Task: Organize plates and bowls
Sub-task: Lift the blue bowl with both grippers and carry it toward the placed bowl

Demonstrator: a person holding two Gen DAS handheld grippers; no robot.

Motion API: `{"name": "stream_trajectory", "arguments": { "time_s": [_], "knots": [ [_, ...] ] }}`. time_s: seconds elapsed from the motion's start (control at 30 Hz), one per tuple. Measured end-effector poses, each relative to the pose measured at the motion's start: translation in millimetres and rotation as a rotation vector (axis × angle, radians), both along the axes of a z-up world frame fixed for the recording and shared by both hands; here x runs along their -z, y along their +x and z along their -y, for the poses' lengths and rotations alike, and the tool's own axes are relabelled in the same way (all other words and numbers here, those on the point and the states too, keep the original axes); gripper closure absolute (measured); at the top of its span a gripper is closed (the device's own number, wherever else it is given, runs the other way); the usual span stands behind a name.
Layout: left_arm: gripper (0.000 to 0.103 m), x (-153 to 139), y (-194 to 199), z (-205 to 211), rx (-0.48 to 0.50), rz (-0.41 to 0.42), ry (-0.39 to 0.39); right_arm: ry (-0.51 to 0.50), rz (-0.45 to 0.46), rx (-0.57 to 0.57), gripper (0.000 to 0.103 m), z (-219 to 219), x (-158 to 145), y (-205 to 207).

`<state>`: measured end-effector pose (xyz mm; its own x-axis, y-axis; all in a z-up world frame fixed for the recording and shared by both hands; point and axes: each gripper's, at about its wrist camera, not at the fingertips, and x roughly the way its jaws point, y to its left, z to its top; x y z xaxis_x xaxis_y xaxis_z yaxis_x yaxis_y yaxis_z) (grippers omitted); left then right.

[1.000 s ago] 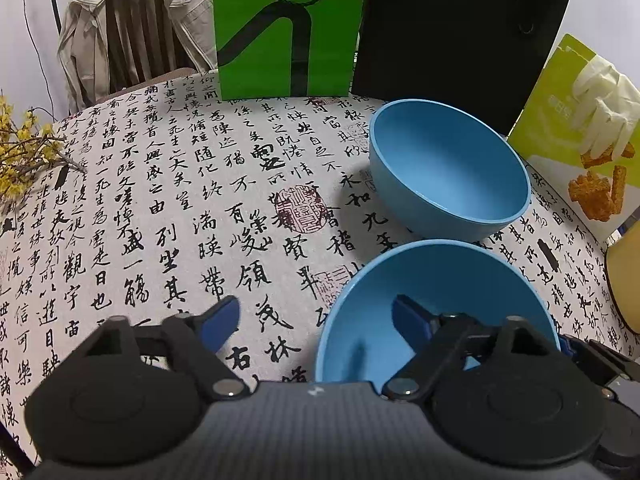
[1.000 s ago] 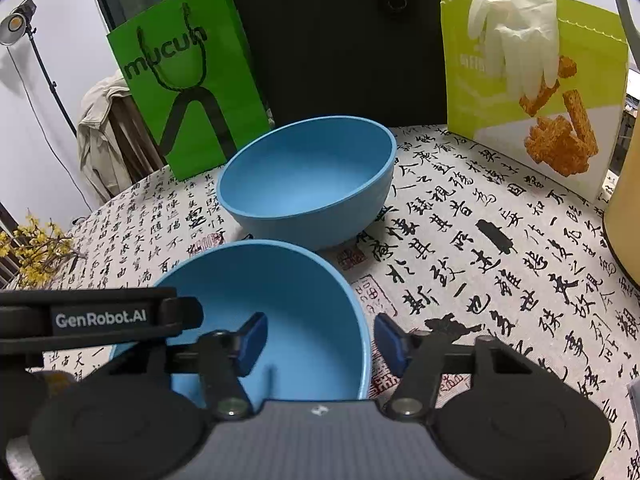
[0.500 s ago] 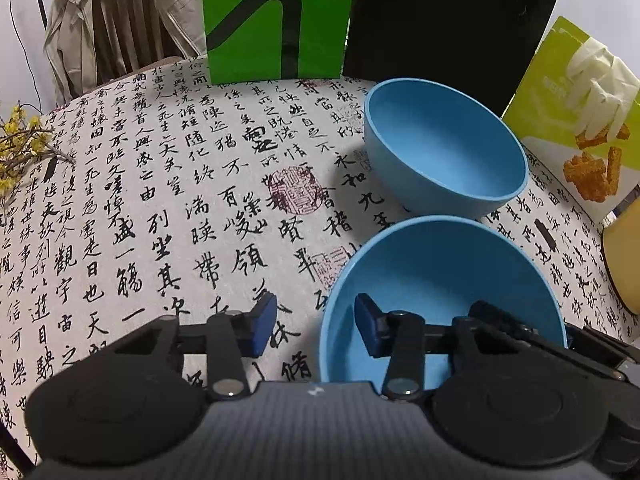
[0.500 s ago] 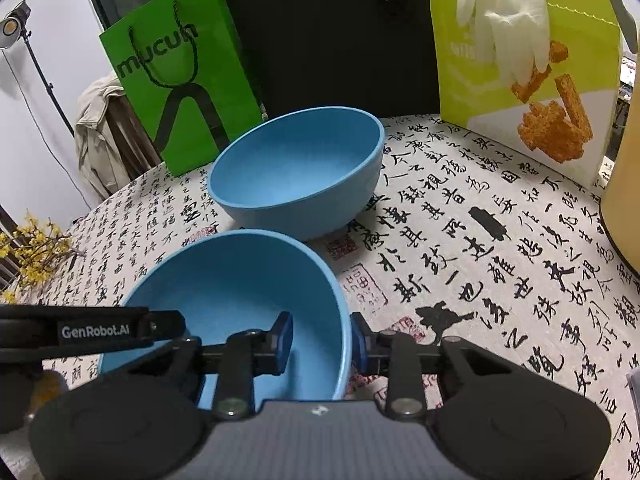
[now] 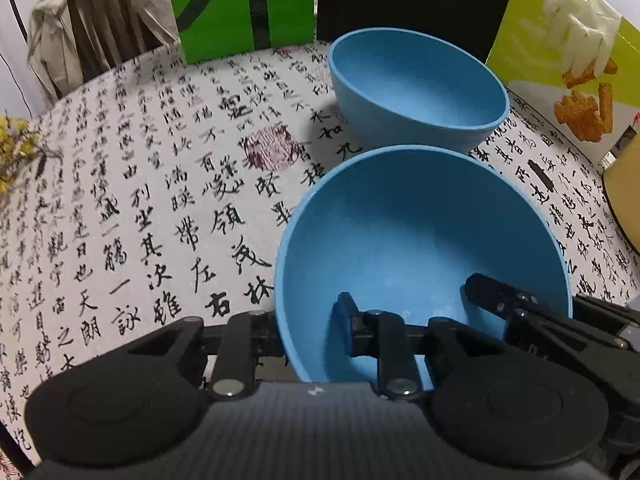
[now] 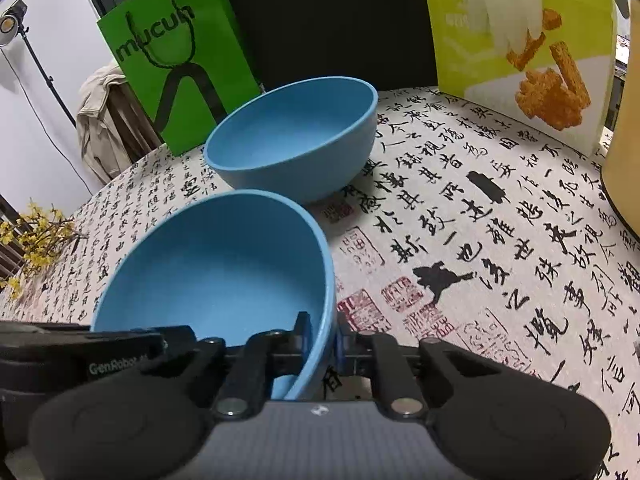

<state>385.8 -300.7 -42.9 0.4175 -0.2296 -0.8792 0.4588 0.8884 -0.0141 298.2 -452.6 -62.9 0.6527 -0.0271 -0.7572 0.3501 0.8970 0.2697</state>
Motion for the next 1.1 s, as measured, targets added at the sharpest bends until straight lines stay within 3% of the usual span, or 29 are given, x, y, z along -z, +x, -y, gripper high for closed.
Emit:
{"name": "stream_trajectory", "arguments": {
  "time_s": [0.37, 1.1],
  "knots": [
    [0.079, -3.3, -9.1, 0.5, -0.027, 0.028, 0.004, 0.013, 0.026, 0.003, 0.092, 0.1, -0.4, -11.4],
    [0.079, -40.8, -51.0, -29.0, -0.051, 0.103, -0.030, 0.029, 0.125, -0.011, 0.092, -19.7, -30.0, -52.1]
  ]
}}
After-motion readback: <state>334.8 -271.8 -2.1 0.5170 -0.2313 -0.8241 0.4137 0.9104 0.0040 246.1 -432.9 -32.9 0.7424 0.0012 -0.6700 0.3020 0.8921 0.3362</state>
